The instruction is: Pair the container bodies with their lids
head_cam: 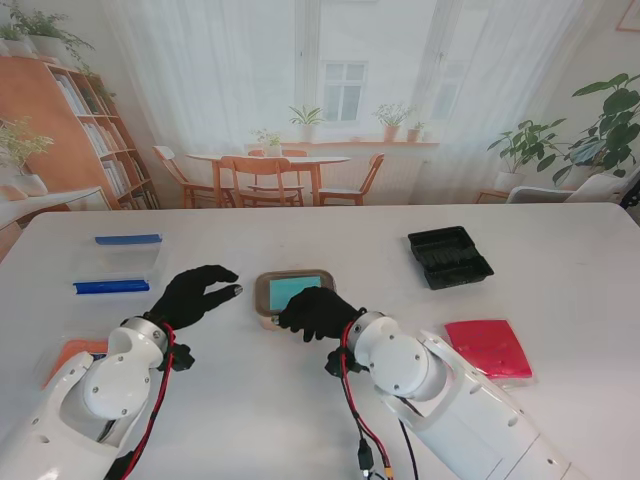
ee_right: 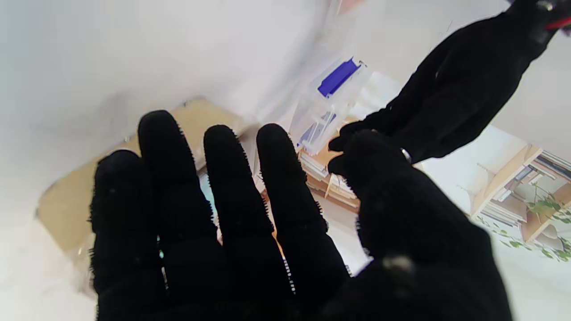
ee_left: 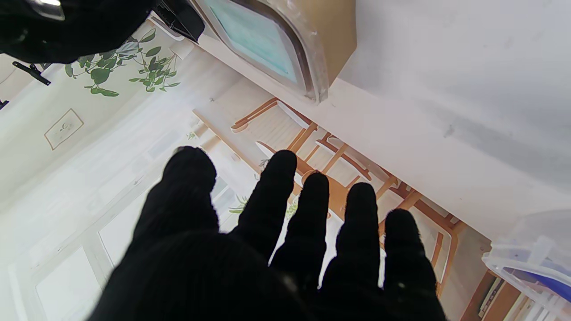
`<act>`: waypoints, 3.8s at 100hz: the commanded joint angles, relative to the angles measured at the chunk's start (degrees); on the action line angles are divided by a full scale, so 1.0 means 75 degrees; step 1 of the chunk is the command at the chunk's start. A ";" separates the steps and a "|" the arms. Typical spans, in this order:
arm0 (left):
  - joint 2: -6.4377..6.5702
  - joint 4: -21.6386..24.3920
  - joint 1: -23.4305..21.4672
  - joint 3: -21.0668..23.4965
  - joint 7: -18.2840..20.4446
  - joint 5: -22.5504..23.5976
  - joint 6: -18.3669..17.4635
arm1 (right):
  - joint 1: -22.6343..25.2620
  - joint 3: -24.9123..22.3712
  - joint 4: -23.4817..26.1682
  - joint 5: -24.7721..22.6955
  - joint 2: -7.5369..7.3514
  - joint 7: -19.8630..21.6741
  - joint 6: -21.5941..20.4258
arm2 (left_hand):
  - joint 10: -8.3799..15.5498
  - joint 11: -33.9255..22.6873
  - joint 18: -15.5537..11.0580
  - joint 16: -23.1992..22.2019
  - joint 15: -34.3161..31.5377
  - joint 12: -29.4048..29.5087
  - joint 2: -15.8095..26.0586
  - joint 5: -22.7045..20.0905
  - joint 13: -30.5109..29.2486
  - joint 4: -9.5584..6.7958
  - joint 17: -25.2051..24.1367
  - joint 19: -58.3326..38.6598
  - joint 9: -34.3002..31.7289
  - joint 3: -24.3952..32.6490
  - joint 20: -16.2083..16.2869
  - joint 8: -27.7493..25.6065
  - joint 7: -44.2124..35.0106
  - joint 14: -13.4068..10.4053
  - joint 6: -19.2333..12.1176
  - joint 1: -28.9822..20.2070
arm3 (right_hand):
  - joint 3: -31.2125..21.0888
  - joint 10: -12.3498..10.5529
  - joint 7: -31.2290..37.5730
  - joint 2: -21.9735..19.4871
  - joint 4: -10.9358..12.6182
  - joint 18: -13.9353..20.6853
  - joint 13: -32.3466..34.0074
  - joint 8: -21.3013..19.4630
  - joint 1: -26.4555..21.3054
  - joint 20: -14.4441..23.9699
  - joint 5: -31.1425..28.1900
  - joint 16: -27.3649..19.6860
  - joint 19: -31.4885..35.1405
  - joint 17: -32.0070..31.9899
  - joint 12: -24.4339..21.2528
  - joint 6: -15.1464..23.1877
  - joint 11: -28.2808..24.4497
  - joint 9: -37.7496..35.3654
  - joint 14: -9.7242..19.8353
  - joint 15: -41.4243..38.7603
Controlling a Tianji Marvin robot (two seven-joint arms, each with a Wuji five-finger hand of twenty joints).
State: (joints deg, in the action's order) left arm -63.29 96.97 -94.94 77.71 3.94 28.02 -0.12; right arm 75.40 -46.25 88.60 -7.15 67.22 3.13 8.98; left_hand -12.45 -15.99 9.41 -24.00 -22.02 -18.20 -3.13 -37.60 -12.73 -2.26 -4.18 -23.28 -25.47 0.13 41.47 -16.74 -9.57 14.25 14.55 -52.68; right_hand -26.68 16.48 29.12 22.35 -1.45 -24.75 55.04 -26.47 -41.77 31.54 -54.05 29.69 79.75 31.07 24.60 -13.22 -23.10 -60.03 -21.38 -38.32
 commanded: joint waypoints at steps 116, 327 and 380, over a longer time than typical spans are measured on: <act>0.0012 -0.0225 0.0115 -0.0008 0.0029 -0.0048 0.0058 | -0.2671 0.1717 -0.3950 0.1301 0.1365 0.0213 -0.1113 | 0.0167 0.0104 -0.0118 0.0145 0.0356 0.0088 0.0167 0.0110 0.0243 0.0147 -0.0130 0.0384 0.0177 -0.0161 0.0104 0.0073 0.0188 -0.0292 -0.0182 0.0114 | -0.0004 -0.0666 -0.1524 -0.0249 0.0089 0.0184 -0.2957 0.0959 0.0763 -0.1413 0.1894 -0.1155 -0.2135 -0.2647 -0.1393 0.0263 0.0986 0.2300 0.0784 0.1794; -0.0009 -0.0297 0.0273 -0.0168 0.0048 -0.0263 0.0107 | -0.2501 0.0893 -0.3726 0.0562 0.1004 -0.0340 -0.1211 | 0.0207 0.0130 -0.0104 0.0169 0.0435 0.0101 0.0151 0.0225 0.0290 0.0143 -0.0124 0.0468 0.0238 -0.0163 0.0229 0.0090 0.0187 -0.0343 -0.0238 0.0184 | -0.0284 -0.1612 -0.1660 -0.0259 0.0101 0.0466 -0.2901 0.1137 0.1176 -0.0667 0.2489 -0.0798 -0.1501 -0.2311 -0.1375 0.1096 0.0845 0.3102 0.1039 0.1773; 0.0021 0.0107 0.0028 -0.0216 0.0219 -0.0438 -0.0028 | 0.2328 -0.3364 0.1740 -0.3715 -0.0407 -0.0686 -0.0125 | 0.0161 0.0139 -0.0026 0.0160 0.0419 0.0105 0.0151 0.0203 0.0273 0.0142 -0.0080 0.0345 0.0188 -0.0163 0.0249 0.0084 0.0177 -0.0252 -0.0241 0.0192 | -0.0327 -0.1204 -0.1603 -0.0234 0.0112 0.0207 -0.2941 0.1001 0.1049 -0.0640 0.2149 -0.0736 -0.1485 -0.2348 -0.1190 0.0811 0.1138 0.2578 0.0725 0.1794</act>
State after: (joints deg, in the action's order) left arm -63.10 97.27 -93.99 76.25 5.21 24.97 -0.02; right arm 89.83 -69.37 100.58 -34.29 65.81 -1.74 7.82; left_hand -12.39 -15.88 9.41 -23.25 -20.26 -18.19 -3.13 -36.68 -12.14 -2.26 -4.22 -20.65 -25.28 0.12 42.38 -16.74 -9.04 13.33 14.02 -52.59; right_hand -28.63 7.41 16.99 20.16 -1.44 -21.76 33.04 -17.84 -33.86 25.75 -36.90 23.27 66.75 13.85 15.05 -7.18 -15.51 -38.86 -15.06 -24.64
